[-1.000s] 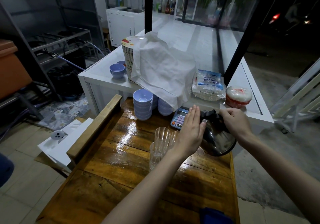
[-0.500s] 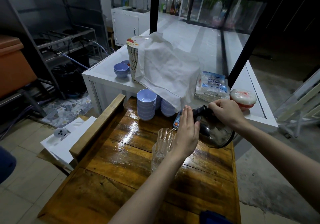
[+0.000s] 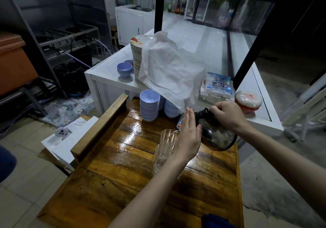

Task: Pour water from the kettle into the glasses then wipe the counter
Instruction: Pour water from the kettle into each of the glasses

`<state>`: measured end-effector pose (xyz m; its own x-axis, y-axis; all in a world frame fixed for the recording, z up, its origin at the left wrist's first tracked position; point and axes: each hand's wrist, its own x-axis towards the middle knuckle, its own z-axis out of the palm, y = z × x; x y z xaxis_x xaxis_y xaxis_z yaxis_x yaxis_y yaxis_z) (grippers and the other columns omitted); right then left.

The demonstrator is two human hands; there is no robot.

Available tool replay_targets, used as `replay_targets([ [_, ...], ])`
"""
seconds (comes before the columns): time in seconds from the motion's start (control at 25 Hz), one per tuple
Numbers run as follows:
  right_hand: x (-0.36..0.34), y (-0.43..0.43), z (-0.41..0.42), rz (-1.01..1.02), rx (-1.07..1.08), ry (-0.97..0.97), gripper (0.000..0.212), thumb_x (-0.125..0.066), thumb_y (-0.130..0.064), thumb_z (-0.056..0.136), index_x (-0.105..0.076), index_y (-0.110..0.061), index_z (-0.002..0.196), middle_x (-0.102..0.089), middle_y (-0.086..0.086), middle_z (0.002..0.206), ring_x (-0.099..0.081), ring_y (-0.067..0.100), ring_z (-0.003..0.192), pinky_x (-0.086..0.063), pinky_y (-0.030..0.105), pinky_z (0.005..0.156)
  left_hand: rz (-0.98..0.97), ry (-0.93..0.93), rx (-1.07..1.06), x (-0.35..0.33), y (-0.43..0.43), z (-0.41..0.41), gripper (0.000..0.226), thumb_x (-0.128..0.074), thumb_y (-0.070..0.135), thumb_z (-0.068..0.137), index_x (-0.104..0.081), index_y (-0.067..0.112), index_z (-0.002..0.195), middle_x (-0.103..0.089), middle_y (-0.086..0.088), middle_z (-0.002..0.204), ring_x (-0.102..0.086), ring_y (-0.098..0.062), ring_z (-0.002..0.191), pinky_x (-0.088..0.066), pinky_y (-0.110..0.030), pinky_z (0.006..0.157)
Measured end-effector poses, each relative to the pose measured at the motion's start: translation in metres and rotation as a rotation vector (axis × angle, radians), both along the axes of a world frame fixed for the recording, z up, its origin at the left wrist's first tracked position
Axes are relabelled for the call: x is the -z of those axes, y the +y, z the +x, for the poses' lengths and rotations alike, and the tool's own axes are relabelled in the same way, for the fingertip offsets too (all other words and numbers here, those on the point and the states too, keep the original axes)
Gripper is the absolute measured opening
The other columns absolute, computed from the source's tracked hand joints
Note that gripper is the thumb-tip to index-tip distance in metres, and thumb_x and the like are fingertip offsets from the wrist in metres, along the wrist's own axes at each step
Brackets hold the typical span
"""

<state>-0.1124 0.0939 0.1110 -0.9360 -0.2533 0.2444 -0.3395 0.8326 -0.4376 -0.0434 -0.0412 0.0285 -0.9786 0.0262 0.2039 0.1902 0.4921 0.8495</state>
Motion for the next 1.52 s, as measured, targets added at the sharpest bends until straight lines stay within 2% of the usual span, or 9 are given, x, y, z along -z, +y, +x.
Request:
replay_targets([
  [0.28, -0.004, 0.001, 0.004, 0.009, -0.007, 0.024, 0.031, -0.057, -0.028, 0.089, -0.077, -0.008, 0.077, -0.072, 0.010, 0.071, -0.065, 0.022, 0.064, -0.054, 0.039, 0.062, 0.003, -0.002, -0.005, 0.000, 0.003, 0.000, 0.060, -0.026, 0.032, 0.104, 0.006, 0.013, 0.152, 0.010, -0.002, 0.162, 0.014, -0.007, 0.147, 0.003, -0.029, 0.121],
  [0.68, -0.006, -0.009, 0.000, 0.057, -0.042, 0.033, 0.039, -0.051, -0.039, 0.082, -0.073, -0.010, 0.068, -0.069, 0.008, 0.064, -0.063, 0.023, 0.060, -0.054, 0.043, 0.060, 0.040, -0.025, -0.018, -0.002, -0.004, 0.003, 0.061, -0.026, 0.032, 0.104, 0.005, 0.012, 0.152, 0.010, -0.001, 0.161, 0.013, -0.007, 0.146, 0.004, -0.025, 0.120],
  [0.84, -0.005, -0.015, 0.003, 0.067, -0.039, 0.061, 0.039, -0.048, -0.039, 0.079, -0.065, -0.009, 0.059, -0.063, 0.009, 0.056, -0.059, 0.025, 0.056, -0.050, 0.040, 0.056, 0.047, -0.031, -0.024, -0.003, -0.007, 0.006, 0.061, -0.027, 0.031, 0.105, 0.006, 0.011, 0.152, 0.011, -0.003, 0.161, 0.013, -0.008, 0.146, 0.005, -0.024, 0.120],
  [1.24, -0.005, -0.018, 0.000, 0.044, -0.045, 0.078, 0.040, -0.047, -0.038, 0.079, -0.066, -0.007, 0.061, -0.064, 0.011, 0.058, -0.059, 0.027, 0.057, -0.050, 0.041, 0.057, 0.040, -0.035, -0.021, -0.006, -0.011, 0.004, 0.061, -0.026, 0.032, 0.105, 0.006, 0.012, 0.152, 0.011, -0.002, 0.161, 0.014, -0.007, 0.146, 0.003, -0.030, 0.121],
  [1.52, -0.009, -0.020, 0.000, 0.088, -0.052, 0.113, 0.029, -0.059, -0.025, 0.084, -0.068, -0.005, 0.064, -0.065, 0.013, 0.060, -0.060, 0.029, 0.058, -0.050, 0.039, 0.056, 0.043, -0.044, -0.011, -0.008, -0.010, 0.006, 0.062, -0.025, 0.034, 0.105, 0.010, 0.013, 0.151, 0.015, -0.001, 0.161, 0.017, -0.006, 0.145, 0.004, -0.028, 0.121],
])
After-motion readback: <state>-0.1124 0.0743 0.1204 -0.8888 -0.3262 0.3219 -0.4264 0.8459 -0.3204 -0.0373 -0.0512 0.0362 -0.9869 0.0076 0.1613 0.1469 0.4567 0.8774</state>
